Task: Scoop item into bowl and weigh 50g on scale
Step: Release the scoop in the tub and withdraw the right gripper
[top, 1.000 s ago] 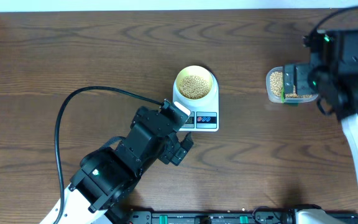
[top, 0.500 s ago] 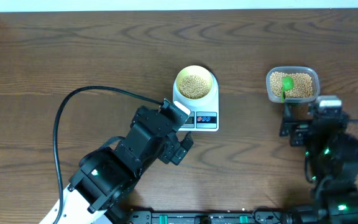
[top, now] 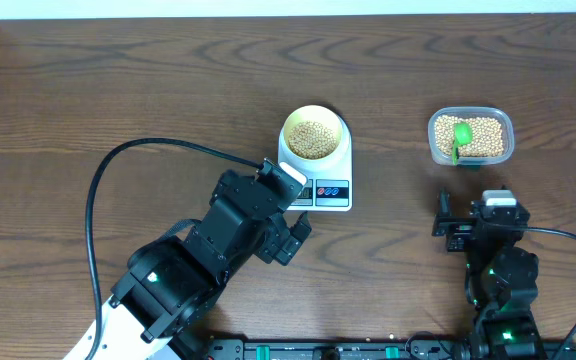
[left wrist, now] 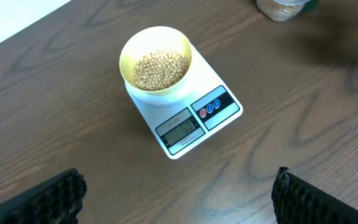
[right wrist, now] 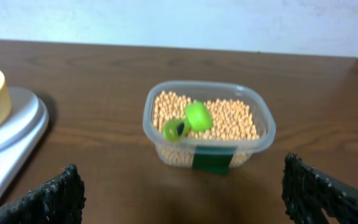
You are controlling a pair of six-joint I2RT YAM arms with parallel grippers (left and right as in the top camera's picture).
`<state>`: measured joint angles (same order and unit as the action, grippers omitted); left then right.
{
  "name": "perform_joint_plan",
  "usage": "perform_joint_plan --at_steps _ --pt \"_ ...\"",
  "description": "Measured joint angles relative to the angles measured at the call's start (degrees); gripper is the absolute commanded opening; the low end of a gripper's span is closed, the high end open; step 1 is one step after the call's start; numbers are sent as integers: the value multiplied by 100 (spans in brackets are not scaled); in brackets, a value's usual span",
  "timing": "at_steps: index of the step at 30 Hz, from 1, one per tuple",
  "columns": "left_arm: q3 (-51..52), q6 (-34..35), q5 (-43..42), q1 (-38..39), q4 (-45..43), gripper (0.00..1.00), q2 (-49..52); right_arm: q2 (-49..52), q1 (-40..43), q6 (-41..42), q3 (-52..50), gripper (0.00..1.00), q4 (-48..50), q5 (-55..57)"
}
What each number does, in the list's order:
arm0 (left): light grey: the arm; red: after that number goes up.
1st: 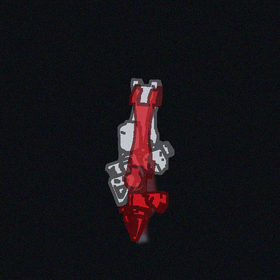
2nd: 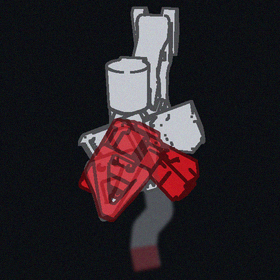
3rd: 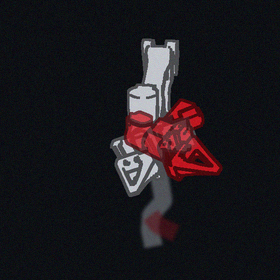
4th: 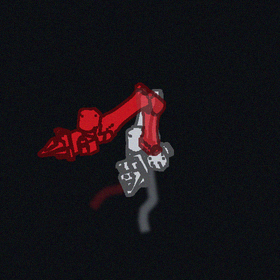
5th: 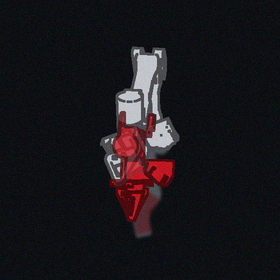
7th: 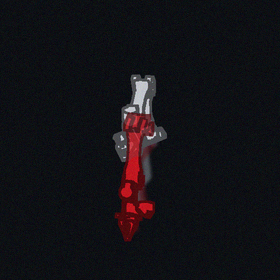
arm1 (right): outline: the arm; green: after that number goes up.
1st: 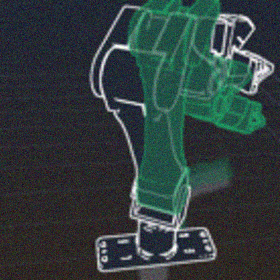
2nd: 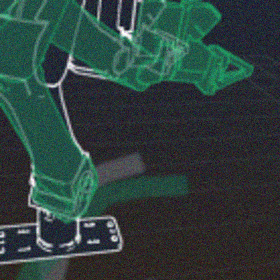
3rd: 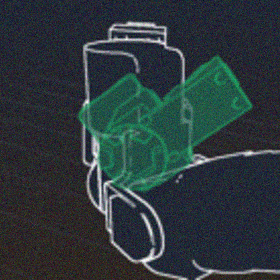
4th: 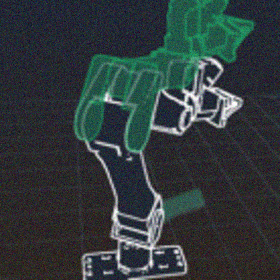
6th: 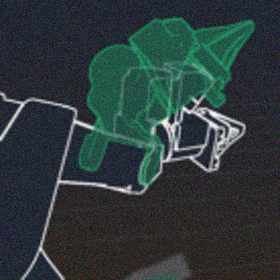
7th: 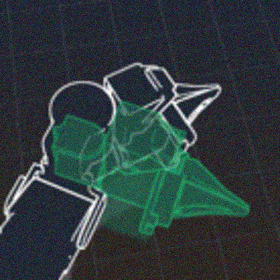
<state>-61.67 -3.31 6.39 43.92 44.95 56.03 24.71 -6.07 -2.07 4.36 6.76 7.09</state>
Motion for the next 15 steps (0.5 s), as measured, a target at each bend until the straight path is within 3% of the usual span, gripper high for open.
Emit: perform_joint_plan --at_steps 15 --pt "-2 0 0 0 0 98 0 -2 -2 17 -396 99 -127 -70"
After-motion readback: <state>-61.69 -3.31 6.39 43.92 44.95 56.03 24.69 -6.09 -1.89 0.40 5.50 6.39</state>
